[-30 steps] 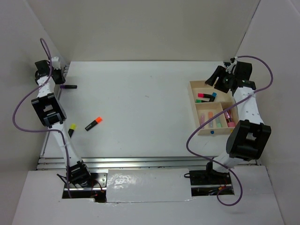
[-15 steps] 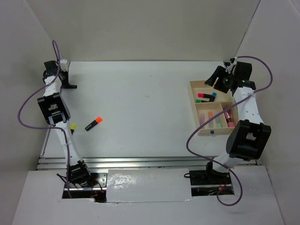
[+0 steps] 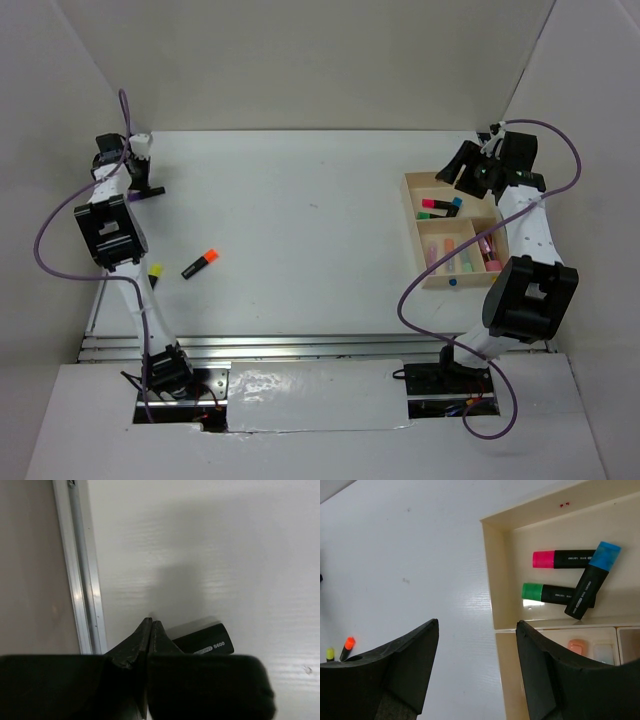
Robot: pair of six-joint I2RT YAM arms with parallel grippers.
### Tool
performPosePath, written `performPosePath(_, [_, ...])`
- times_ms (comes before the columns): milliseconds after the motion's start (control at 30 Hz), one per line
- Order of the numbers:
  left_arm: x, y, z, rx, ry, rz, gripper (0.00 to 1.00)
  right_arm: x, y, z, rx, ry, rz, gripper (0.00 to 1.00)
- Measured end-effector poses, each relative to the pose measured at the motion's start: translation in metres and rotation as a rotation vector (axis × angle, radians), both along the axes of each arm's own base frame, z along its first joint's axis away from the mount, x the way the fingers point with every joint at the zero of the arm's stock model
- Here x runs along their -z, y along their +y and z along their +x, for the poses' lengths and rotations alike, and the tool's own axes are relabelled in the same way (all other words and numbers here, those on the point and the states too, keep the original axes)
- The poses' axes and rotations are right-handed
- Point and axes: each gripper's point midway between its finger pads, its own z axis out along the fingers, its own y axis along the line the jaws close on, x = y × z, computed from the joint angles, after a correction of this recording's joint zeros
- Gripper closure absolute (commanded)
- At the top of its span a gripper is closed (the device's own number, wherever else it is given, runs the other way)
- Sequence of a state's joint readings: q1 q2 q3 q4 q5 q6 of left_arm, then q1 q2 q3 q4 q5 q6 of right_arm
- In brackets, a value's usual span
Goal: Sort the stationery into containers
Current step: Grab a piece of stationery with the left arm
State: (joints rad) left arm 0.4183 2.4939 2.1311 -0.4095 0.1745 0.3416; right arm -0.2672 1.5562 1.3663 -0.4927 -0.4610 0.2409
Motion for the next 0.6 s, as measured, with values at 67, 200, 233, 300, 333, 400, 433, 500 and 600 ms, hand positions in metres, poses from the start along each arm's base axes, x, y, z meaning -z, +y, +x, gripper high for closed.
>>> performPosePath(67, [0.000, -0.006, -0.006, 0.010, 0.016, -0.020, 0.96, 0.000, 0.000, 0.000, -0.001, 0.000, 0.002, 0.30])
performPosePath(200, [0.001, -0.020, -0.026, 0.023, 0.054, -0.074, 0.96, 0.001, -0.001, -0.004, -0.001, 0.001, 0.009, 0.30])
performPosePath(233, [0.002, -0.024, -0.033, 0.027, 0.066, -0.091, 0.97, 0.002, -0.001, -0.005, 0.000, 0.003, 0.012, 0.30])
performPosePath(300, [0.002, -0.035, -0.046, 0.025, 0.091, -0.135, 0.97, 0.003, -0.003, -0.007, 0.002, 0.006, 0.017, 0.30])
performPosePath(333, [0.003, -0.040, -0.053, 0.027, 0.102, -0.157, 0.97, 0.003, -0.003, -0.008, 0.002, 0.006, 0.019, 0.30])
performPosePath(400, [0.003, -0.047, -0.063, 0.028, 0.120, -0.197, 0.97, 0.004, -0.003, -0.010, 0.002, 0.009, 0.022, 0.30])
performPosePath(433, [0.003, -0.049, -0.068, 0.026, 0.124, -0.217, 0.97, 0.004, -0.003, -0.011, 0.001, 0.009, 0.024, 0.30])
performPosePath(500, [0.003, -0.052, -0.078, 0.023, 0.134, -0.252, 0.93, 0.005, -0.002, -0.013, -0.001, 0.009, 0.027, 0.30])
performPosePath(600, [0.000, -0.053, -0.093, 0.000, 0.133, -0.312, 0.76, 0.005, 0.000, -0.016, -0.007, 0.008, 0.033, 0.30])
